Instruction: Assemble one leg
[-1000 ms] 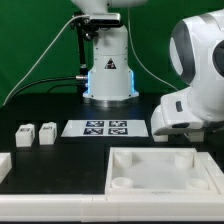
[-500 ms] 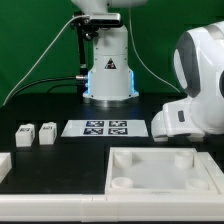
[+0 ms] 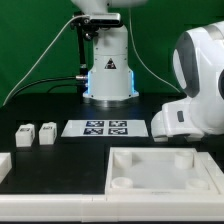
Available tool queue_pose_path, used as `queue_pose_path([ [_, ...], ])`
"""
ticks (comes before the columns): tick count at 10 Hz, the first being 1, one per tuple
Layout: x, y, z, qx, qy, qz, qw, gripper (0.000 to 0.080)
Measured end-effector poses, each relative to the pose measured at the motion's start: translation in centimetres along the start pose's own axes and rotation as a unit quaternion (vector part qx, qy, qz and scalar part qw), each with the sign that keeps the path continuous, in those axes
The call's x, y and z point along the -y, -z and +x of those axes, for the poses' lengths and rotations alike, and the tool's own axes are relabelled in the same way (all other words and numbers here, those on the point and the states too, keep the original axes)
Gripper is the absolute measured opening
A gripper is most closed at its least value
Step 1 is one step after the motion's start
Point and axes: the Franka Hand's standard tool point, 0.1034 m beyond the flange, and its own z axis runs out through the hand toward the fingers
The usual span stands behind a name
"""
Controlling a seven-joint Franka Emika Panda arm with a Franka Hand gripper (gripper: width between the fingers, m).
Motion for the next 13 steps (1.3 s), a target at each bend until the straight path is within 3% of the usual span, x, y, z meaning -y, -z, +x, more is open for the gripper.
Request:
queue_pose_path([
  [2,0.0,0.1,0.0,-0.001,0.000,0.000,1.000,0.0292],
  [4,-0.1,1.2,-0.7,-0.004,0.003,0.000,1.000,0.0292],
  [8,-1.0,7.2,-5.6,0.000,0.008,0.000,1.000,0.0294],
  [10,-0.8,6.4,-4.5,-0.033,0.007,0.002,0.999,0.0294],
  [11,-0.8,6.9,-4.1,-0.059,0.007,0.004,0.998,0.0294],
  [12,-0.6,7.7,-3.1,-0.133,0.006,0.007,0.991,0.0294],
  [13,-0.9,7.4,-3.8,-0.168,0.004,0.004,0.986,0.0294],
])
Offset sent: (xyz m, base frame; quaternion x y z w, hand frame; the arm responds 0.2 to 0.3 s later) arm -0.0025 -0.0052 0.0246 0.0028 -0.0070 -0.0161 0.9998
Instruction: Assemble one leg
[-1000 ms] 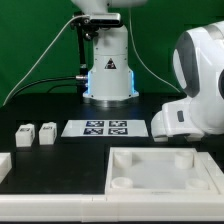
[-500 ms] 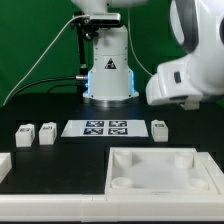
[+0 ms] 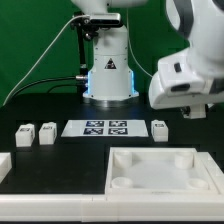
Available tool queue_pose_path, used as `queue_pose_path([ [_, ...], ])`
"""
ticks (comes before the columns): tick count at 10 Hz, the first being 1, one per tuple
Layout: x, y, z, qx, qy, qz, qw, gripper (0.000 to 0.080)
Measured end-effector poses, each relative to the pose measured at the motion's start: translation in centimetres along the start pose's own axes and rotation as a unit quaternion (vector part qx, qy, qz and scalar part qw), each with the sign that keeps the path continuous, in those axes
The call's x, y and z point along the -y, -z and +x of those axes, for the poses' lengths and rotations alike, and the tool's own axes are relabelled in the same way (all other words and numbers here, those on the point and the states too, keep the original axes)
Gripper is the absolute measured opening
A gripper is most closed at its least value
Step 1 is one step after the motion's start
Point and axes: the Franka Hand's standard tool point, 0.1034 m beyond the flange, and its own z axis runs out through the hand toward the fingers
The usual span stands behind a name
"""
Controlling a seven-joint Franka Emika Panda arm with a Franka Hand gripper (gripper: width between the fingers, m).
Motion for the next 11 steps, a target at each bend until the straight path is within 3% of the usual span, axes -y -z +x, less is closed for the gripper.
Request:
queue_pose_path([
  [1,-0.3,0.4,0.4,-0.045,0.010,0.000,0.999,0.0294],
  [3,-1.8,3.6,0.2,-0.115,0.037,-0.001,0.993,0.0294],
  [7,-3.9,9.8,4.2,-0.316,0.072,-0.008,0.946,0.0294],
  [8,-3.8,10.5,4.5,-0.330,0.077,-0.011,0.941,0.0294],
  [11,-3.9,10.3,4.6,-0.338,0.076,-0.011,0.938,0.0294],
])
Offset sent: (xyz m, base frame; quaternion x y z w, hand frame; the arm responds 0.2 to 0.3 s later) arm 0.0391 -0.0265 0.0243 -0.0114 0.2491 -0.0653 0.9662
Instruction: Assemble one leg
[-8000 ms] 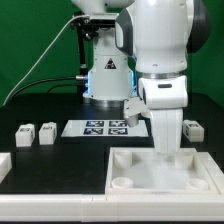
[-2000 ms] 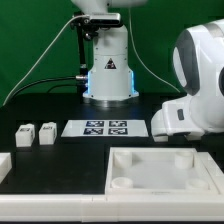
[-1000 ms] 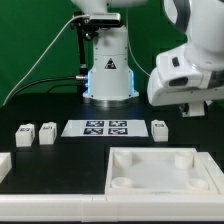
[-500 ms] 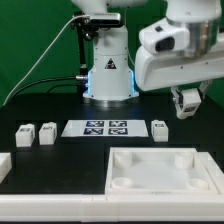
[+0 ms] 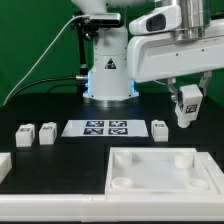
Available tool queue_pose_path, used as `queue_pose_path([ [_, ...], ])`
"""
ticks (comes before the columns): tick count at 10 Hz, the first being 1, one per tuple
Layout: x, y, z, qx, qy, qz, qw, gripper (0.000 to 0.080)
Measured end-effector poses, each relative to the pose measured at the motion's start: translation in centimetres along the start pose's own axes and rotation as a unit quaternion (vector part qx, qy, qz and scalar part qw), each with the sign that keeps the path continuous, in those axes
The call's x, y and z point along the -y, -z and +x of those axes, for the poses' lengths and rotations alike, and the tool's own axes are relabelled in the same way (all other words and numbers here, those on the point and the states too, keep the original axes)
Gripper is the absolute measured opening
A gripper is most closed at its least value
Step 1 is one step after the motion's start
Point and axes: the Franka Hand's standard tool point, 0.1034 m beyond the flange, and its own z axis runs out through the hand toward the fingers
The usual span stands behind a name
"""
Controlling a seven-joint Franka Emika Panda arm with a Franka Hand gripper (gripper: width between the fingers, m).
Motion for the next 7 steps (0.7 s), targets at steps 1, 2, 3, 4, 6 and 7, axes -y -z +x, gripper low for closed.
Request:
queue_pose_path([
  [1,-0.3,0.0,0.2,0.000,0.008,0.000,1.000,0.0294],
  [2,-1.4,0.0,1.5,-0.003,0.015,0.001,1.000,0.0294],
  [3,-2.2,0.0,3.5,-0.008,0.009,0.004,1.000,0.0294],
  [4,-2.6,0.0,5.3,-0.012,0.007,0.007,1.000,0.0294],
  [6,-3.4,0.2,7.3,-0.020,0.013,0.008,1.000,0.0294],
  [7,-3.2,0.3,7.6,-0.023,0.015,0.008,1.000,0.0294],
])
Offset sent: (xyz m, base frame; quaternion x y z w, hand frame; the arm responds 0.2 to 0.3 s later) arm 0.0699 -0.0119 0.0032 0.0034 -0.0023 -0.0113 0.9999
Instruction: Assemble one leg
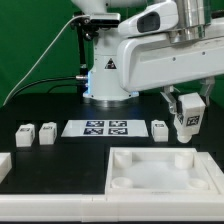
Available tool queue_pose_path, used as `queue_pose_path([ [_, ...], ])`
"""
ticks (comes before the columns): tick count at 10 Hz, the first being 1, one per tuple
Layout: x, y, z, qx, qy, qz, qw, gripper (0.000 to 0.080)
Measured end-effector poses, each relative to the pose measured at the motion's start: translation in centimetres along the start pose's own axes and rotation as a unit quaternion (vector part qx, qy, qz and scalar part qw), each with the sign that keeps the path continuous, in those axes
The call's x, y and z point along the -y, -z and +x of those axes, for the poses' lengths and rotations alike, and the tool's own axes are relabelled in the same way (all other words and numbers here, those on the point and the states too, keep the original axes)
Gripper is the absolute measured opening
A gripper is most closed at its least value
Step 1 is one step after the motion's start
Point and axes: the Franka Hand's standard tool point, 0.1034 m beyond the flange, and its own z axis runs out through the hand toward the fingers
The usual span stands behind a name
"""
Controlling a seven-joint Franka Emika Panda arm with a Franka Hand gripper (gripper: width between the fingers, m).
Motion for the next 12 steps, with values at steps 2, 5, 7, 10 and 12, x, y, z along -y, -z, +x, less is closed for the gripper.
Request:
queue_pose_path([
  [2,-0.1,-0.1,0.1,-0.010,-0.001,-0.002,1.000,0.0294],
  [5,-1.0,-0.4,0.4,-0.109,0.004,-0.026,0.994,0.0294],
  [7,-1.2,-1.2,0.7,-0.107,0.011,-0.026,0.994,0.0294],
  [10,-1.5,-1.6,3.1,-0.119,0.008,-0.024,0.993,0.0294],
  [12,-1.6,-2.6,3.6,-0.118,0.005,-0.021,0.993,0.0294],
])
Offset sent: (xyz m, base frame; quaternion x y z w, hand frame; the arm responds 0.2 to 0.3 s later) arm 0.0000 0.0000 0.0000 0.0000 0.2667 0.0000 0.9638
